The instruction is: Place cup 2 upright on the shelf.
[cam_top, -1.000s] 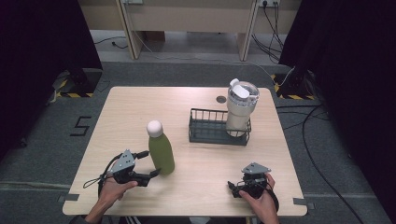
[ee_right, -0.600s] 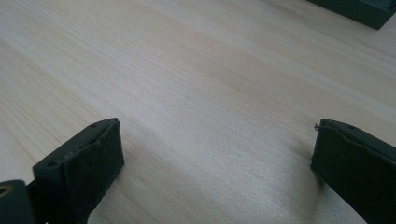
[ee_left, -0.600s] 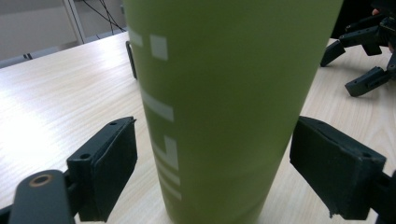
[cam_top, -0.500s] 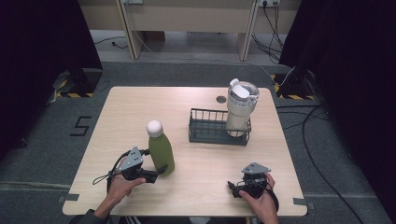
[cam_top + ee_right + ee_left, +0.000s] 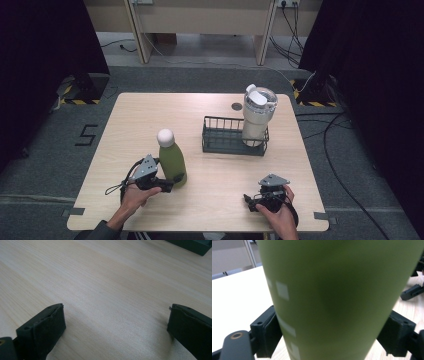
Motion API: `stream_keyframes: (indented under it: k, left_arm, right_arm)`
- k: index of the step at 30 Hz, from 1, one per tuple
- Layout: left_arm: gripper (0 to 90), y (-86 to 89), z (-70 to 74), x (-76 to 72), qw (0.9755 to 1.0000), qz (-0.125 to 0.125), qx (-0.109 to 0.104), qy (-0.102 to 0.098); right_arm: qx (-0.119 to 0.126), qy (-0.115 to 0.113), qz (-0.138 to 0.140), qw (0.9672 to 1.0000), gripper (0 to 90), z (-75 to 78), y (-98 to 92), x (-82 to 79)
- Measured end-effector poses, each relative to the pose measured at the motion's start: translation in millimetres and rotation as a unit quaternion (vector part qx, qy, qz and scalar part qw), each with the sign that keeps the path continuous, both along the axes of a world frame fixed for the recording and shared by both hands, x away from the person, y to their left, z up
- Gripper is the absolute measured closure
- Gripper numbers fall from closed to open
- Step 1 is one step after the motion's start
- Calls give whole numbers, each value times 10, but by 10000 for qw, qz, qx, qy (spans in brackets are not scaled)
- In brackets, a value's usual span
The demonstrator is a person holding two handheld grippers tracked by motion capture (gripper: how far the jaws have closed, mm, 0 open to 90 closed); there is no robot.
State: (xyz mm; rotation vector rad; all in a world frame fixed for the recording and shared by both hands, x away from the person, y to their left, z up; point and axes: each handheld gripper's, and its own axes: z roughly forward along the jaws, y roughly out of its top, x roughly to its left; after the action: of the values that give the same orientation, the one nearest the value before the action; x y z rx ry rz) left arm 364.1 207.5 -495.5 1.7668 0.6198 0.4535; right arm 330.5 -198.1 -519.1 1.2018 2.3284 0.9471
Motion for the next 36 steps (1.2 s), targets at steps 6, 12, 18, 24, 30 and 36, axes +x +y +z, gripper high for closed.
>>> stream_keyframes:
  k: [6, 12, 18, 24, 30, 36]
  left_arm:
    - [192, -46, 2, 25, 9998, 56, -184, -42]
    - [199, -51, 0, 18, 9997, 91, -189, -103]
    - [202, -68, 17, 31, 9996, 178, -161, -117]
    - [203, -106, 136, 44, 9994, 118, -301, -86]
    - [202, -149, 313, 77, 9994, 87, -314, -148]
    - [202, -208, 499, 176, 9995, 25, -285, -152]
  right_arm:
    - [9, 19, -11, 10000, 14, 1, 3, 1]
    - [-4, 1, 4, 10000, 13, -1, 2, 5]
    - [-4, 3, 4, 10000, 13, -1, 2, 6]
    - [-4, 3, 4, 10000, 13, 0, 2, 6]
    - [-5, 3, 5, 10000, 12, 0, 2, 6]
    - [-6, 4, 5, 10000, 12, 0, 2, 6]
